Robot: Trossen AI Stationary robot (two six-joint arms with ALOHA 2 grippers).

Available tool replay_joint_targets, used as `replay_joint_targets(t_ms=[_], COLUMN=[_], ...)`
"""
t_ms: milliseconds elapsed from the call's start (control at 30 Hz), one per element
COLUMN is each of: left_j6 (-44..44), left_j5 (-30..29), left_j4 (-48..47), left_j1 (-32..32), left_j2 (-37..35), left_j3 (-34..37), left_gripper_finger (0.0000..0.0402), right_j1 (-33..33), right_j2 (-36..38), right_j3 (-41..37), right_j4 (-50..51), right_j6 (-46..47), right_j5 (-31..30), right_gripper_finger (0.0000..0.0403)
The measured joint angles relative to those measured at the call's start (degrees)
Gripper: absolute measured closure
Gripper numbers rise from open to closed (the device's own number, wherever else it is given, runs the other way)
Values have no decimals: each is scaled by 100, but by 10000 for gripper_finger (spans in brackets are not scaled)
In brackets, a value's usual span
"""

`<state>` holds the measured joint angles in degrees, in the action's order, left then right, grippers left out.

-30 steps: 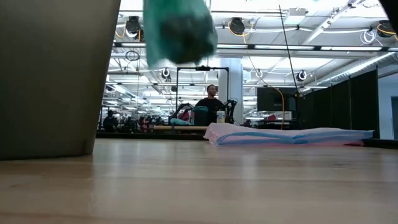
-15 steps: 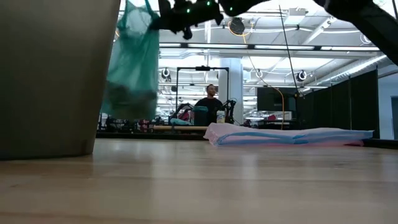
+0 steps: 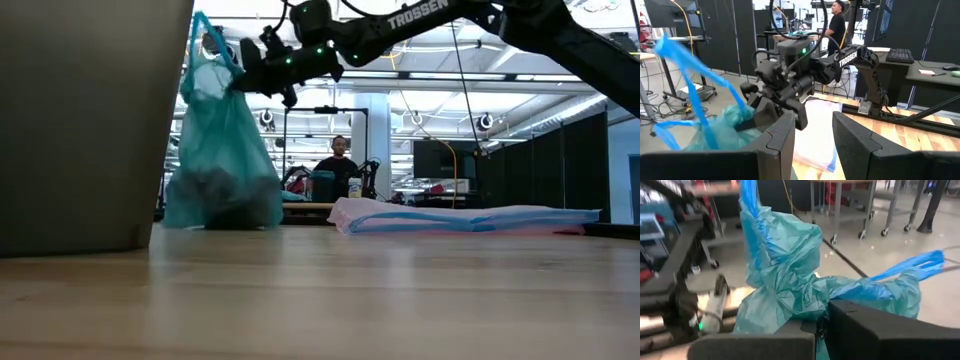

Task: Place trash/remove bag and relplace
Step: Remove the trash bag from the trash bin

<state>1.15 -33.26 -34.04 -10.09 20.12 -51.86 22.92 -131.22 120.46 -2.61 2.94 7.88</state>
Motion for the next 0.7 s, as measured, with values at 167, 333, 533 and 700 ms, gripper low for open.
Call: replay_joint_targets(t_ms=[167, 333, 533, 700], left_j6=[0, 4, 5, 10], left_j5=[0, 0, 2, 2], left_j4=[2, 4, 7, 7], left_j1=[0, 0, 0, -1], left_j2=[7, 9, 10, 54], left_j3=[-1, 0, 0, 0], left_gripper_finger=[275, 275, 275, 275], right_j1=[-3, 22, 35, 35], right_j2=[0, 2, 2, -132], right_j3=[0, 2, 2, 9], right_j4=[-697, -1269, -1171, -1200], right_j6=[114, 379, 490, 684], right_j5=[-24, -91, -378, -345], right_gripper_finger=[403, 403, 403, 403])
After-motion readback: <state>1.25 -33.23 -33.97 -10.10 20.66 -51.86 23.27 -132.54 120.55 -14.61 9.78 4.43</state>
